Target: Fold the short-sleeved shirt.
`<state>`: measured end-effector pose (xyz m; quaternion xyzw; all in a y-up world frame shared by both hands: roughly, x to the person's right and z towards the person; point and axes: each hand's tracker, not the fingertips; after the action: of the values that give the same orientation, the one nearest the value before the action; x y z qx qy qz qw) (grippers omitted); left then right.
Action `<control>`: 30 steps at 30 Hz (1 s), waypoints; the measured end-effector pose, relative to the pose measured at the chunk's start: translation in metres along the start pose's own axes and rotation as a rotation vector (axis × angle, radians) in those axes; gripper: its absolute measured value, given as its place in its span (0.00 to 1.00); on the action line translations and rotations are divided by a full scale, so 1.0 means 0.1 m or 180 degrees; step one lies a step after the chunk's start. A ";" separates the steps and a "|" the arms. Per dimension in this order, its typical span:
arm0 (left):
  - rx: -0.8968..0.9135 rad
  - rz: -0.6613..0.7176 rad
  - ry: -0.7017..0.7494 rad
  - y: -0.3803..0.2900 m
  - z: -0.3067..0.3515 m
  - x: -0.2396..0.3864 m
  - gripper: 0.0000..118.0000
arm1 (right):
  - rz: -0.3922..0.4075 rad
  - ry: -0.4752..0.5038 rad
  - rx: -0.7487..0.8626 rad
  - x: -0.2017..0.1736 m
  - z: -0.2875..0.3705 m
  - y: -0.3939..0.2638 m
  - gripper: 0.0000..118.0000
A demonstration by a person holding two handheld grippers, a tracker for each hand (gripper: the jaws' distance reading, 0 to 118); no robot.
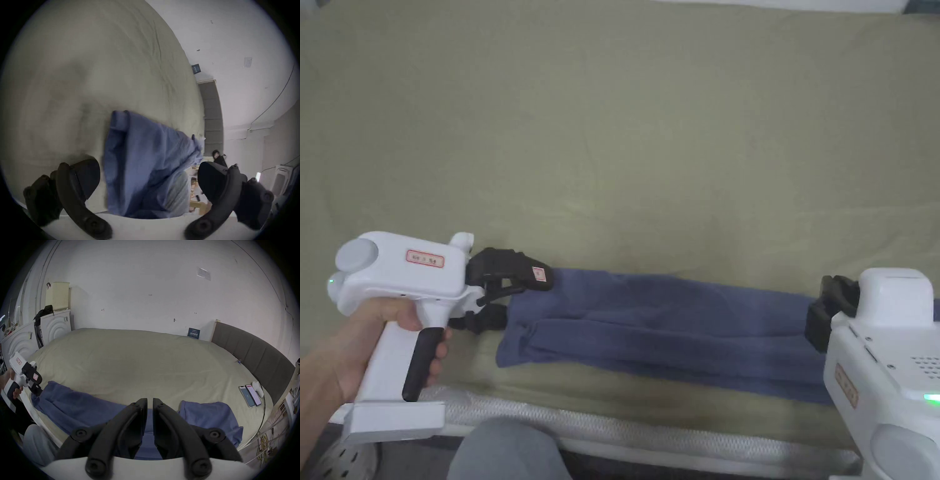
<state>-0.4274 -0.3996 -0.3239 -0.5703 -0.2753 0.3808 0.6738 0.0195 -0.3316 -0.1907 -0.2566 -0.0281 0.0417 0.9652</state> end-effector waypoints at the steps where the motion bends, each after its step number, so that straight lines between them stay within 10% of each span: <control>1: -0.0117 0.0024 -0.0129 0.00 -0.09 0.02 1.00 | -0.0005 -0.0001 -0.0004 0.00 -0.01 0.01 0.11; 8: -0.0174 -0.0203 0.0080 -0.12 -0.32 0.32 0.91 | -0.0033 0.0056 0.0029 0.03 0.00 0.09 0.11; 9: -0.0159 -0.0228 0.0074 -0.13 -0.28 0.33 0.62 | -0.0020 0.0048 0.0043 0.03 0.01 0.10 0.11; 10: 0.0013 -0.0195 0.0192 -0.14 -0.21 0.32 0.03 | -0.0017 0.0057 0.0063 0.04 0.02 0.11 0.11; 30: 0.1059 -0.0038 0.0659 -0.46 1.28 0.35 0.05 | -0.0066 0.0125 0.0156 0.13 0.05 0.24 0.11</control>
<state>-0.5017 -0.3015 -0.2562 -0.4856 -0.1411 0.3564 0.7857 0.0305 -0.3070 -0.1985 -0.2334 -0.0107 0.0273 0.9719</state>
